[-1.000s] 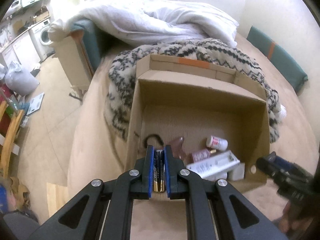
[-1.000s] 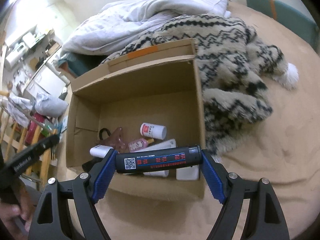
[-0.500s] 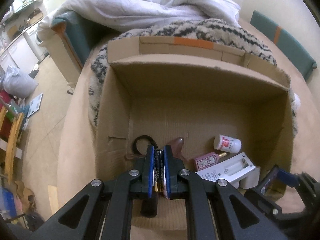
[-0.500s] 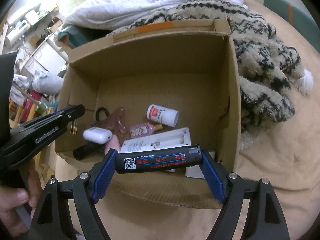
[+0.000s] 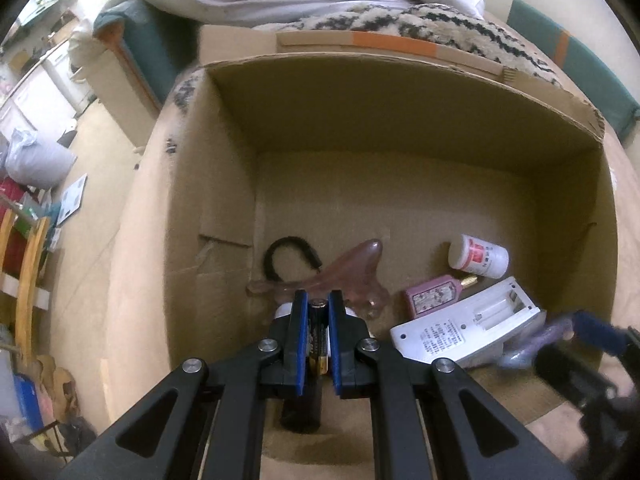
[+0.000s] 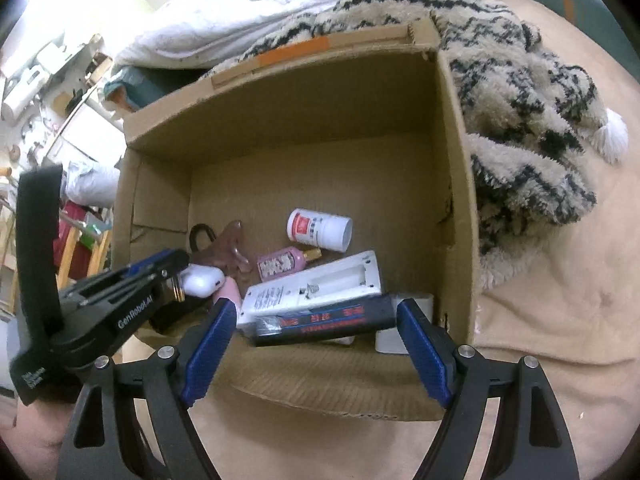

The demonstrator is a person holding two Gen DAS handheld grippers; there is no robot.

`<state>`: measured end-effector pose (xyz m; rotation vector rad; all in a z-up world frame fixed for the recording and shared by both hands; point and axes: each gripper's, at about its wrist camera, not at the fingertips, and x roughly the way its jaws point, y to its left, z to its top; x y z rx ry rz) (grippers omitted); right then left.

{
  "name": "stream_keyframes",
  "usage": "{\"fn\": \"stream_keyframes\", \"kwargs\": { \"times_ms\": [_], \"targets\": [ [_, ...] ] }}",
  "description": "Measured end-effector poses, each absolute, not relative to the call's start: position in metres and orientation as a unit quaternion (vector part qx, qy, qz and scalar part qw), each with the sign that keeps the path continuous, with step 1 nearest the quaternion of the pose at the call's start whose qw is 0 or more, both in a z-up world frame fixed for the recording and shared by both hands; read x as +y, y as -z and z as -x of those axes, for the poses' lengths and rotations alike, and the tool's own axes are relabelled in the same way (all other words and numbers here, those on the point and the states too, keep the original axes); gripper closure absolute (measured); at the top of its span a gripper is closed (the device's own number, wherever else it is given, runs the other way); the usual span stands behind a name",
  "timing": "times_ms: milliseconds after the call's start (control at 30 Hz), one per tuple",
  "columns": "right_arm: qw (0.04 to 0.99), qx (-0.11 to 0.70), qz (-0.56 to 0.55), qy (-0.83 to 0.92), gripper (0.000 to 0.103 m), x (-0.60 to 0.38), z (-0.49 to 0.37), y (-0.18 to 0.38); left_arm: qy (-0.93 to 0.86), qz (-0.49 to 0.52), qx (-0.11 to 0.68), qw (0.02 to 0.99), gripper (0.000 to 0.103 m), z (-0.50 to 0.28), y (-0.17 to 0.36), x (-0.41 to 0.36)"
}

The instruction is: Organize rigid objects

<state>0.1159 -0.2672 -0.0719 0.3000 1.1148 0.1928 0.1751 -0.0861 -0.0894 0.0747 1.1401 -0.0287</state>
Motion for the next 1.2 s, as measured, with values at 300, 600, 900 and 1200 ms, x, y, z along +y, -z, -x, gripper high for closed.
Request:
{"fn": "stream_keyframes", "kwargs": {
  "times_ms": [300,600,900,1200],
  "targets": [
    [0.869,0.454,-0.170,-0.097,0.000,-0.276,-0.106,0.038,0.019,-0.051,0.509,0.859,0.037,-0.154,0.059,-0.078],
    [0.896,0.407,-0.159,-0.074,0.000,-0.283,-0.068,0.006,0.018,-0.004,0.486,0.874,0.035,-0.105,0.022,-0.040],
    [0.917,0.377,-0.119,-0.048,0.000,-0.274,-0.017,-0.017,0.042,0.007,0.411,0.911,0.000,-0.043,-0.012,-0.019],
    [0.919,0.378,-0.105,-0.024,0.000,-0.265,-0.003,0.008,0.033,0.002,0.402,0.915,0.000,-0.037,0.007,-0.024]
  ]
}}
